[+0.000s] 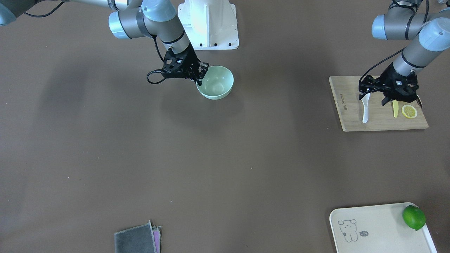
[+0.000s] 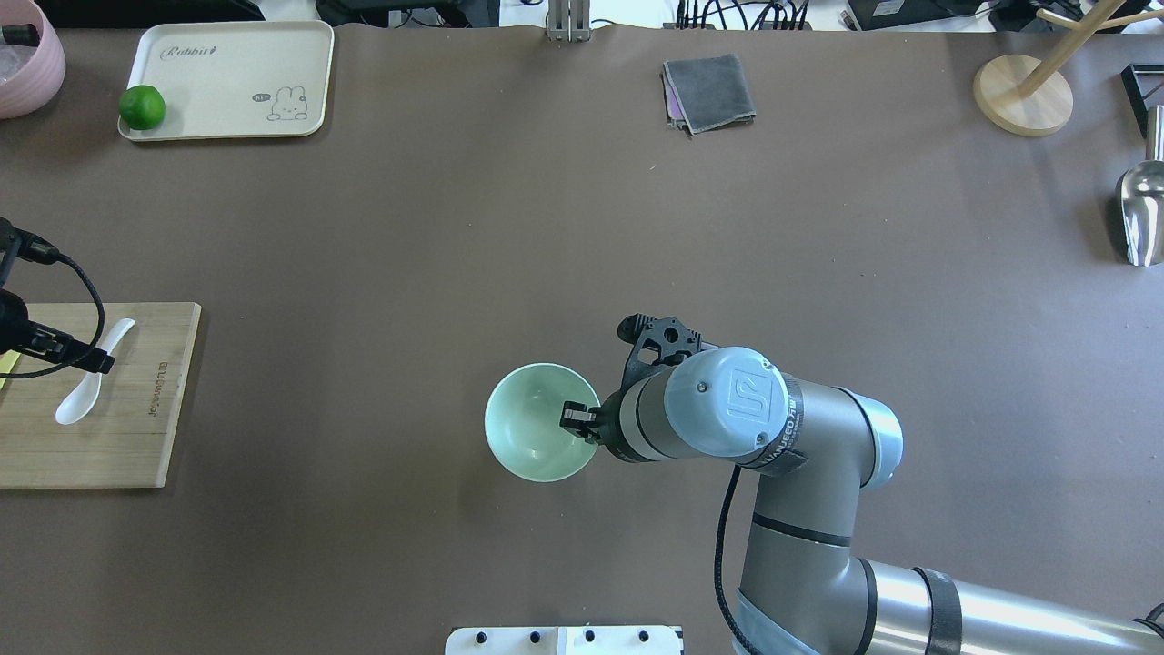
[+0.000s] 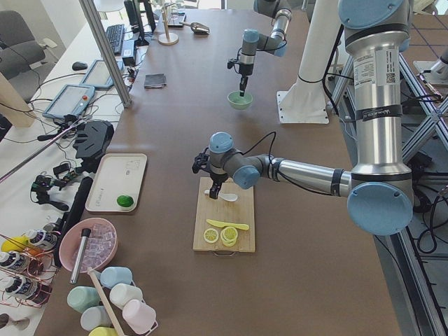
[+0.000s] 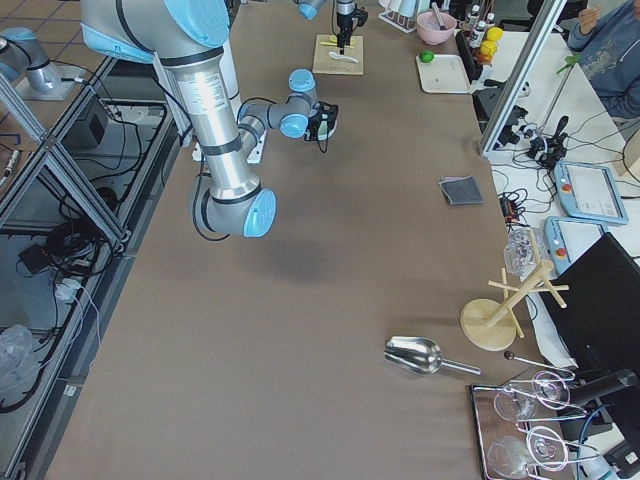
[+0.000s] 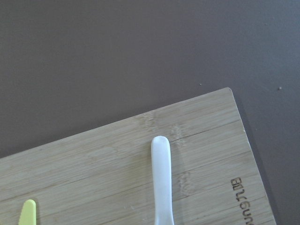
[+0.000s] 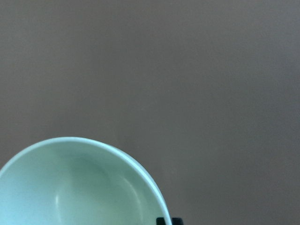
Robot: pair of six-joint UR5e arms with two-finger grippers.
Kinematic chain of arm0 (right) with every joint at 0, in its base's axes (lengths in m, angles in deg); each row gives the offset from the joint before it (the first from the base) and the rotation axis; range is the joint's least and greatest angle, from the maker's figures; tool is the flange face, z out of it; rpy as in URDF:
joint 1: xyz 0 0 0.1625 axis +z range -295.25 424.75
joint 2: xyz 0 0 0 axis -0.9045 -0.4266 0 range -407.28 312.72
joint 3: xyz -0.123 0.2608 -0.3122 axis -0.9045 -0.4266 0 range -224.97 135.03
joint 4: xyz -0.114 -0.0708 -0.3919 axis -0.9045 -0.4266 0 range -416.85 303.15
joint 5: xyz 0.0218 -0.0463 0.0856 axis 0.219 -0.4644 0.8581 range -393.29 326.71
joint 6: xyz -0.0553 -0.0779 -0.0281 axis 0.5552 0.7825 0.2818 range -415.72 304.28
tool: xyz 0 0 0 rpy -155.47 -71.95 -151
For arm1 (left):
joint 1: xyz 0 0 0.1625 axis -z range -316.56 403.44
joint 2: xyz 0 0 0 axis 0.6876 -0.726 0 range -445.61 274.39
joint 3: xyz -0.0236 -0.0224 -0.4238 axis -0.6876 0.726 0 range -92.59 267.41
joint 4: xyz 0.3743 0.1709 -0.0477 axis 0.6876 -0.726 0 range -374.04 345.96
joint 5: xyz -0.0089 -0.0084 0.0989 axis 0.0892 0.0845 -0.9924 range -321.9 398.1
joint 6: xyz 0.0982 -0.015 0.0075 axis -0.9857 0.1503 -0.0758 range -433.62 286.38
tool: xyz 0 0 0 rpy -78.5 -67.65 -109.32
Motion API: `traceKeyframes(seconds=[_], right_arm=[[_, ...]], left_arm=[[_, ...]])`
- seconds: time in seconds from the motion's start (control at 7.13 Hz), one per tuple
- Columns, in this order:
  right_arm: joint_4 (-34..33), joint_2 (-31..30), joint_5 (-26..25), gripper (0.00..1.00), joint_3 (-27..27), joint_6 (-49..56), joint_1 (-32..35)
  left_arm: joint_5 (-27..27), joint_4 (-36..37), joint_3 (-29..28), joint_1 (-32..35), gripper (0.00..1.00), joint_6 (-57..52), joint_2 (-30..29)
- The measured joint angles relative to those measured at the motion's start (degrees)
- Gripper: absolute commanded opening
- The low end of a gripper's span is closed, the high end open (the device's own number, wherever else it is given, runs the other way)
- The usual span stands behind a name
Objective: Place spoon in bowl
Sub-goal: 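Slide the bowl to table center with right gripper while left arm reaches spoon, then grasp the white spoon handle on the cutting board with the left gripper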
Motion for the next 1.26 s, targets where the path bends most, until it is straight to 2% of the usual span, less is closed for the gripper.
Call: traceKeyframes(seconds=[0.42,0.56,0.7,0.84,0.98,1.26], right_arm=[[0.1,0.1,-0.5,1.0,0.6,0.4,-0.1],[0.1,0.1,-0.5,1.0,1.3,0.5,-0.1],[0.0,0.0,-0.5,1.0,2.0,0.6,0.0],[0.0,-0.1,-0.6,1.0,2.3,0.6,0.1],[-0.1,-0.2,-0.6,1.0,2.5,0.6,0.3],[-0.1,-0.3,-0.5,1.0,2.6,0.7,0.5]], left_arm=[[-1.0,-0.1,-2.1,-1.1,0.79,-0.1,-0.8],[-1.1,-0.1,-2.9,-1.4,0.72,-0.2,-1.3],[-1.1,-0.7,-3.9,-1.6,0.44,-0.4,-1.7],[-1.1,-1.8,-4.9,-1.7,0.09,-0.7,-1.9],[-1.1,-2.6,-5.4,-1.7,0.0,-0.9,-2.0],[-1.0,-3.1,-5.1,-1.7,0.0,-1.0,-2.0]])
